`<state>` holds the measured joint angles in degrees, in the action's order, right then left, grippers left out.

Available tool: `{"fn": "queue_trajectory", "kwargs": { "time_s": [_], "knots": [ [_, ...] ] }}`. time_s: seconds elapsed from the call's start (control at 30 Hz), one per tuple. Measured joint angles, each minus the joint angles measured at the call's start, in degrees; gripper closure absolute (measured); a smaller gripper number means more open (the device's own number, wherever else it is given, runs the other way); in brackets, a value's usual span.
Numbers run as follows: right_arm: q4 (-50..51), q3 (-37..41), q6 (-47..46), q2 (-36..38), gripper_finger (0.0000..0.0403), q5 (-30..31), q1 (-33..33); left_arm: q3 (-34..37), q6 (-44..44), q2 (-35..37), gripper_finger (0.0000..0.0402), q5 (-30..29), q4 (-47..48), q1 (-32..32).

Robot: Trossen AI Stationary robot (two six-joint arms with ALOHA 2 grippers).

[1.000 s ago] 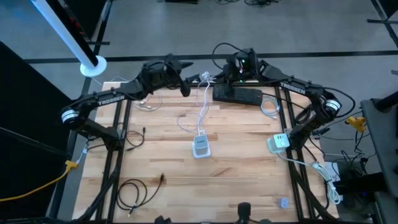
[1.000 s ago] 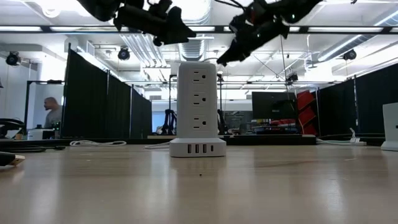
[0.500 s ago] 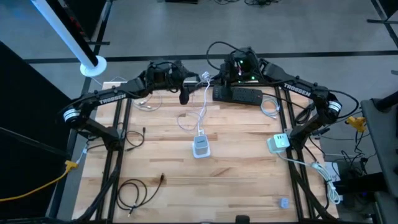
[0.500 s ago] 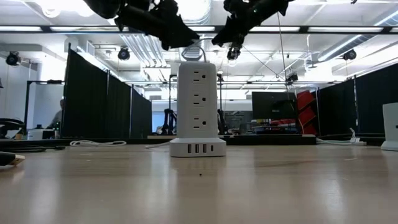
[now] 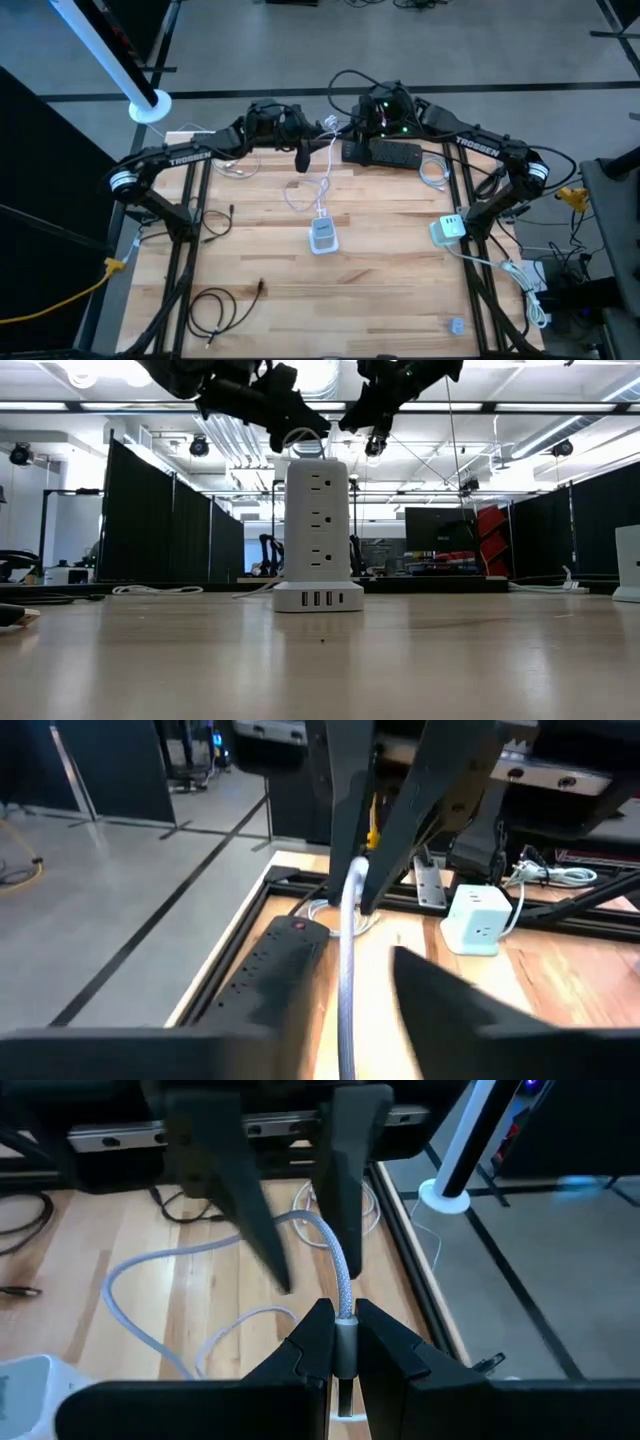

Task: Insert USB
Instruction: Insert the bottom white charger cable into the black outlet extension

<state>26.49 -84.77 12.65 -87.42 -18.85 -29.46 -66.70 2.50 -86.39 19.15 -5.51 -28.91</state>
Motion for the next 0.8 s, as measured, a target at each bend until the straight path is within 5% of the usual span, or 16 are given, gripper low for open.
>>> {"fn": "queue_trajectory", "kwargs": {
  "time_s": [0.07,0.4,0.63,0.8],
  "knots": [
    [0.35,0.0,-0.72,0.0,0.0386,0.0,0.06,-0.02,-0.07,-0.04,0.0384,0.38,0.12,0.0],
    [0.28,-0.04,-8.05,0.07,0.0365,0.07,0.08,-0.02,5.09,3.05,0.0401,0.48,0.96,0.03],
    [3.78,-2.07,-13.72,0.7,0.0226,-6.83,0.23,-0.04,35.6,5.34,0.0401,0.97,8.39,2.2],
    [8.95,-7.24,-14.55,0.85,0.0169,-12.87,-0.25,-0.04,53.31,5.64,0.0401,1.12,8.2,3.41]
  ]
}}
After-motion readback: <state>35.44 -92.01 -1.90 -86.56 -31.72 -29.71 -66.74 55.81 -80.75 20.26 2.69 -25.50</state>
